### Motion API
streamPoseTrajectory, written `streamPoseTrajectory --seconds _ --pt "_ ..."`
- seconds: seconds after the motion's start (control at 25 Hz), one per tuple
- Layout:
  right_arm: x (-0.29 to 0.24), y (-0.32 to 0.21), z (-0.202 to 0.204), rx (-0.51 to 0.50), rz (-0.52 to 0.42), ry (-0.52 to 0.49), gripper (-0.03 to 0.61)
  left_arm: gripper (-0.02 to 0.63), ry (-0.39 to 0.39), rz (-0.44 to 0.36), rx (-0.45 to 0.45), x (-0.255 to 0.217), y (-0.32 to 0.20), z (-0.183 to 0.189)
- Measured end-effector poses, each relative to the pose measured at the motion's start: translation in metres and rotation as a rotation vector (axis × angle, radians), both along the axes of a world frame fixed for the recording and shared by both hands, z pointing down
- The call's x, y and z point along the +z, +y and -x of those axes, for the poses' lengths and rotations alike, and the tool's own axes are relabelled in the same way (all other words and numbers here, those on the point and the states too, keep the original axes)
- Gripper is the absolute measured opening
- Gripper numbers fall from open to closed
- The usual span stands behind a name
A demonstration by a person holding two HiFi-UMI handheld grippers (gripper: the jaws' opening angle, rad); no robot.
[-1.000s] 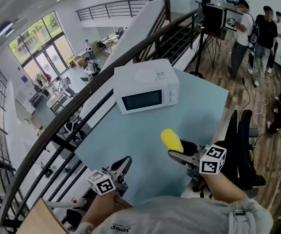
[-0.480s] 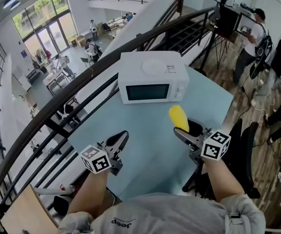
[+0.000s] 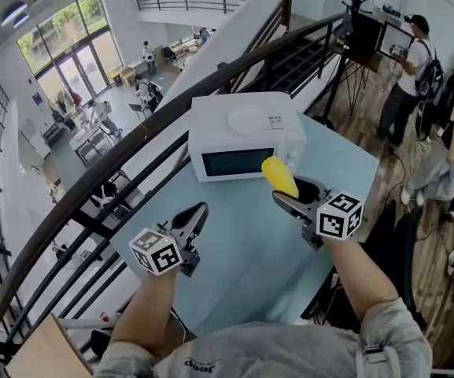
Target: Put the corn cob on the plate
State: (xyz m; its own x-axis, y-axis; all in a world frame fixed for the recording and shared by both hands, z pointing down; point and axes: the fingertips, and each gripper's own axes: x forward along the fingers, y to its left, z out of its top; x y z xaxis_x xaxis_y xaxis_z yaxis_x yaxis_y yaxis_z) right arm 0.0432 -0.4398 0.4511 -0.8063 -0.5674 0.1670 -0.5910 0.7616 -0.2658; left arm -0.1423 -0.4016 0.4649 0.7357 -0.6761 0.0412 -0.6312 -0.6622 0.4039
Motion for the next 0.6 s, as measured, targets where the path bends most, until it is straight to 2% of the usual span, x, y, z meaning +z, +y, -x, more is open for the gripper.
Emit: streamPoseTrajectory --seconds 0.6 --pt "0.007 -0.102 0.030 0.014 -0.001 0.113 0.273 0.018 -0.003 -0.041 -0.054 -0.012 -0.076 0.022"
